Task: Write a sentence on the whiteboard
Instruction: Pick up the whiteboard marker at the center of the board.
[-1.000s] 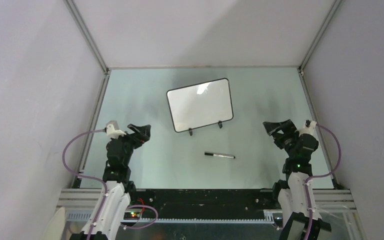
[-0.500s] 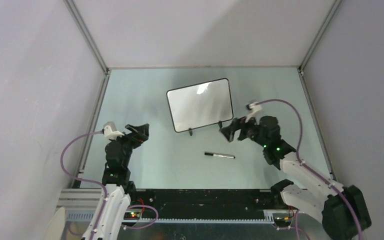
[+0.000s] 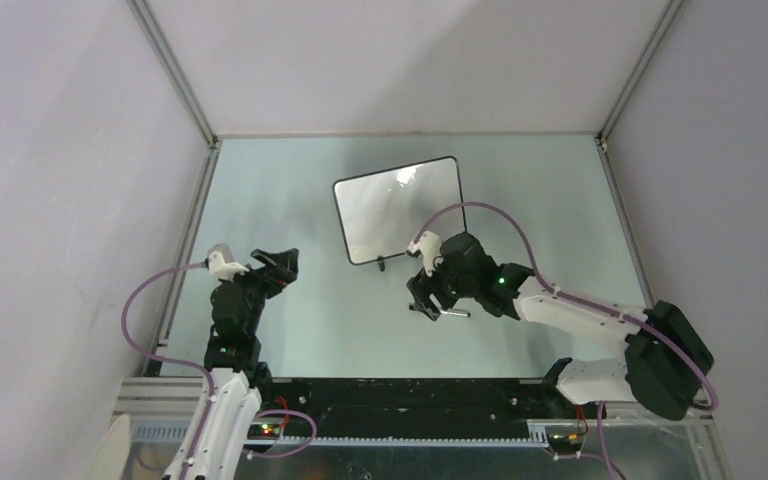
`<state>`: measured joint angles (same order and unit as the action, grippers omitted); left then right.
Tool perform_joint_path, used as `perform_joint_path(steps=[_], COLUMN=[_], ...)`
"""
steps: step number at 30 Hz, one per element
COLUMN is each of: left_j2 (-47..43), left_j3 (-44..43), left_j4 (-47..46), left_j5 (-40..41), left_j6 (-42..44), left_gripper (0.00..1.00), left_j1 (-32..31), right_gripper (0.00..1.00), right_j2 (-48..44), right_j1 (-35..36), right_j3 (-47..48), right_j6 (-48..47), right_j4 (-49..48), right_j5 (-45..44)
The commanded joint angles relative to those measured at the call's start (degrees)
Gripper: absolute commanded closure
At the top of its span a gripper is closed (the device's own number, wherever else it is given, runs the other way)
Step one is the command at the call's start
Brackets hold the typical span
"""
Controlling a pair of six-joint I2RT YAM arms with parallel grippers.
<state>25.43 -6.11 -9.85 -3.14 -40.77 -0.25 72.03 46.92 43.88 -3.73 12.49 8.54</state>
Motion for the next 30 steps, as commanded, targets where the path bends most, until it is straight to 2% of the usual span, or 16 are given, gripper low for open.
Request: perform_joint_path(steps=[1, 4, 8, 12, 16, 20, 23, 25, 28, 30], left_j2=[-0.7, -0.8, -0.7, -0.4, -0.1, -0.1, 0.0, 0.1, 0.1, 0.2], left_j3=[-1.8, -1.8, -1.6, -1.6, -1.6, -1.5, -1.5, -1.5, -1.6, -1.4], left_j4=[-0.8, -0.9, -1.2, -1.6, -1.8, -2.3, -2.5, -2.4, -2.8, -4.4], left_j5=[0.6, 0.5, 0.3, 0.1, 0.0, -0.7, -1.1, -1.4, -2.9, -4.8], left_j6=[-0.8, -0.8, -0.9, -0.9, -0.8, -0.6, -0.7, -0.8, -1.0, -1.5], left_gripper=[0.02, 0.02, 0.02, 0.02, 0.02, 0.02, 0.01, 0.02, 0.02, 0.02], left_j1=[-0.2, -0.2, -0.2, -0.2, -0.2, -0.2, -0.2, -0.2, -0.2, -0.3], right_gripper=[0.29, 0.33, 0.37, 0.45, 0.57, 0.60, 0.63, 0.69, 0.90, 0.98], right_j2=[4.5, 7.9, 12.7, 15.9, 18.1, 20.5, 21.3, 21.6, 21.2, 19.7], right_j1=[0.6, 1.1, 3.7, 4.5, 5.4, 7.2, 7.6, 7.6, 7.6, 6.9], right_j3=[2.7, 3.3, 4.8, 5.8, 6.4, 7.5, 7.5, 7.6, 7.8, 7.9], right_j6=[-2.2, -2.4, -3.0, -3.5, -4.0, -5.1, -5.7, -5.8, -6.0, -5.7], right_j4=[5.1, 5.7, 7.0, 7.0, 6.5, 7.3, 6.7, 6.5, 6.3, 5.8], right_j5=[-3.1, -4.3, -10.8, -11.8, -15.0, -19.9, -20.2, -19.9, -18.6, -16.4])
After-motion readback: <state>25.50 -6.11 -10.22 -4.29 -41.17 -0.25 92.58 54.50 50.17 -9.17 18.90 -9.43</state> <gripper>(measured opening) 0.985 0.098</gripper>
